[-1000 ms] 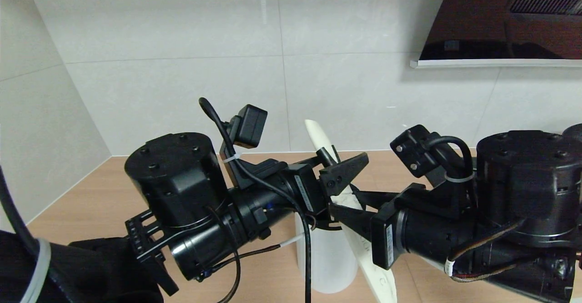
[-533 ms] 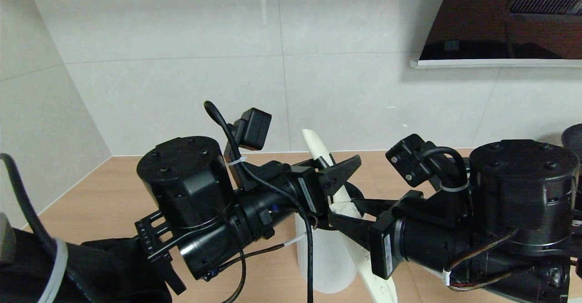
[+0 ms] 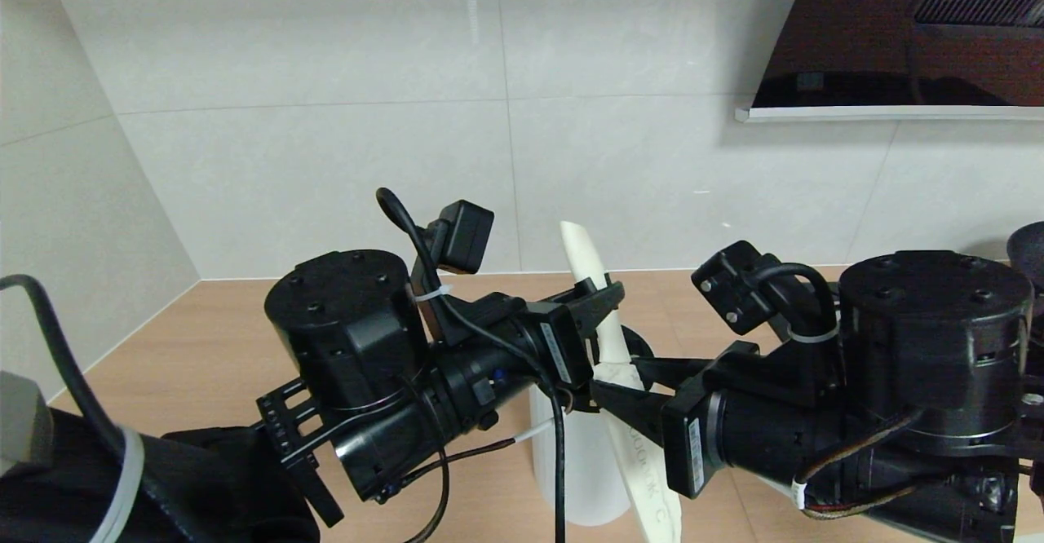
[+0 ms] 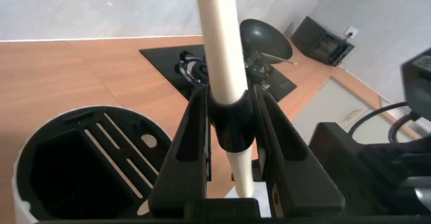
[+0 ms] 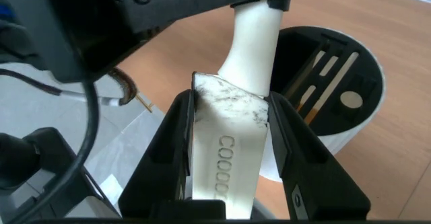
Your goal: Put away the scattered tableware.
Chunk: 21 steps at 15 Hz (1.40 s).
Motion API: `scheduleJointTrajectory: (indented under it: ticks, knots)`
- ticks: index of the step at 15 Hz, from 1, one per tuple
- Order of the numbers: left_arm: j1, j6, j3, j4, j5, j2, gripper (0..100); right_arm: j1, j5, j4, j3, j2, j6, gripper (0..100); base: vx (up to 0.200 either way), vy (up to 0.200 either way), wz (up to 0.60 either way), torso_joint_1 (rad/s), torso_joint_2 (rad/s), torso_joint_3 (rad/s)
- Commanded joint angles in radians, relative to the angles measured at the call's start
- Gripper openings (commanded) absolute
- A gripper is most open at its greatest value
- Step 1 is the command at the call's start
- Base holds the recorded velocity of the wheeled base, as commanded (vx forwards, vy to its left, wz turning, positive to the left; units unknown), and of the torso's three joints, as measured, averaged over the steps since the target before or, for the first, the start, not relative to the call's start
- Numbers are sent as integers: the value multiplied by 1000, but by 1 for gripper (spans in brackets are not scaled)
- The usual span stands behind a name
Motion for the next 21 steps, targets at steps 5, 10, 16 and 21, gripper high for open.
scheduleJointTrajectory:
  ticks: [5, 10, 16, 21]
  knots:
    - [-1, 0, -34, 21, 38, -35, 0, -1, -3, -3, -5, -3, 2, 100, 0, 0, 0, 0, 0, 0]
    - [-1, 2, -132, 211, 121, -169, 0, -12, -13, -29, 4, -45, -3, 100, 0, 0, 0, 0, 0, 0]
    - [16, 216, -353, 423, 416, -232, 0, -170, -12, -18, 20, -177, -7, 100, 0, 0, 0, 0, 0, 0]
    - [-33, 381, -355, 415, 681, -149, 0, -196, -13, -18, 26, -166, -9, 100, 0, 0, 0, 0, 0, 0]
